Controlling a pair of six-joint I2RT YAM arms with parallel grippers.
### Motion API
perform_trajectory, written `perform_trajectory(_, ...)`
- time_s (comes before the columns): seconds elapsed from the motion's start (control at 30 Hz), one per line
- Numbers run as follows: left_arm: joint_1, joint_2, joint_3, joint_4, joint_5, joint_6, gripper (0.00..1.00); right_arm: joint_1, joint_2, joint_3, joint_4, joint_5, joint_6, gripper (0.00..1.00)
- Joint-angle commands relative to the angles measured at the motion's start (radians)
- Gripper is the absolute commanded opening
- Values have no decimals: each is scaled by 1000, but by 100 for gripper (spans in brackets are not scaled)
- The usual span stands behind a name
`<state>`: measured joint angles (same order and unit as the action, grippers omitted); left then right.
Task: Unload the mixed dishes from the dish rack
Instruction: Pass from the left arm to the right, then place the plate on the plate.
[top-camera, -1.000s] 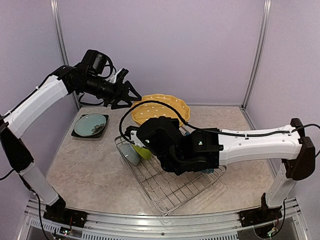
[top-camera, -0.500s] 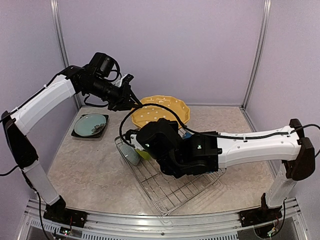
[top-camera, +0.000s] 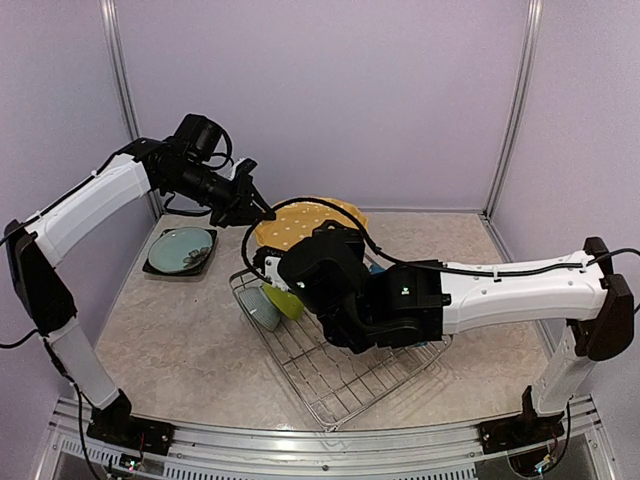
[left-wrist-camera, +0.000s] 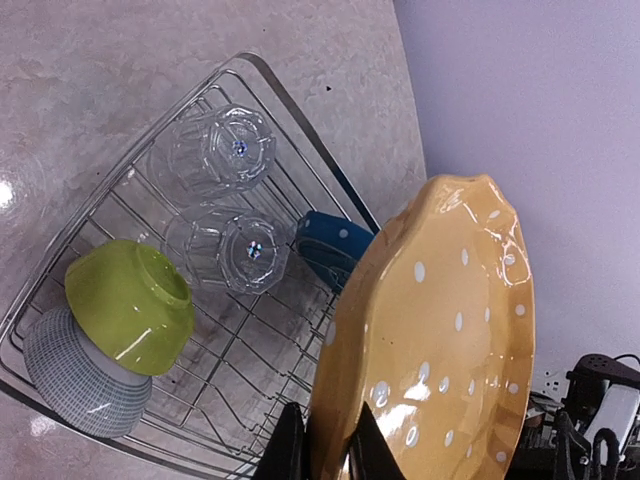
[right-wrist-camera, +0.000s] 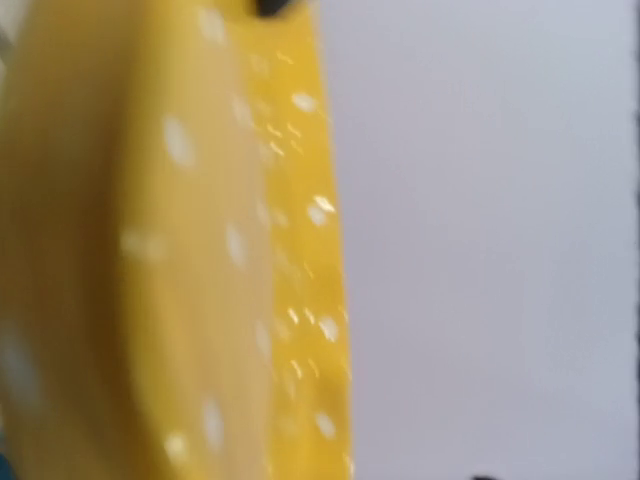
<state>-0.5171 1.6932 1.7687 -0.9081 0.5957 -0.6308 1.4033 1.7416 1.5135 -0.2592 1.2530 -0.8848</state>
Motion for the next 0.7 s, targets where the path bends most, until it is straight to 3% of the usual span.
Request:
perform_trajectory(0.0,51,-79,-21,136,104,-77,0,5,-44,1,12,24,52,67)
perform_trajectory(0.2,114,-98,-46,175,133,-114,0,5,-52,-10,13,12,74,86)
perform_trajectory(0.33,183,-116,-48,167,138,-108,0,5,-57,-1,-5,4,112,93)
perform_trajectory(0.67,440,-176,-169,254,165,-161,0,4,-83,-3,-17,4,161,97)
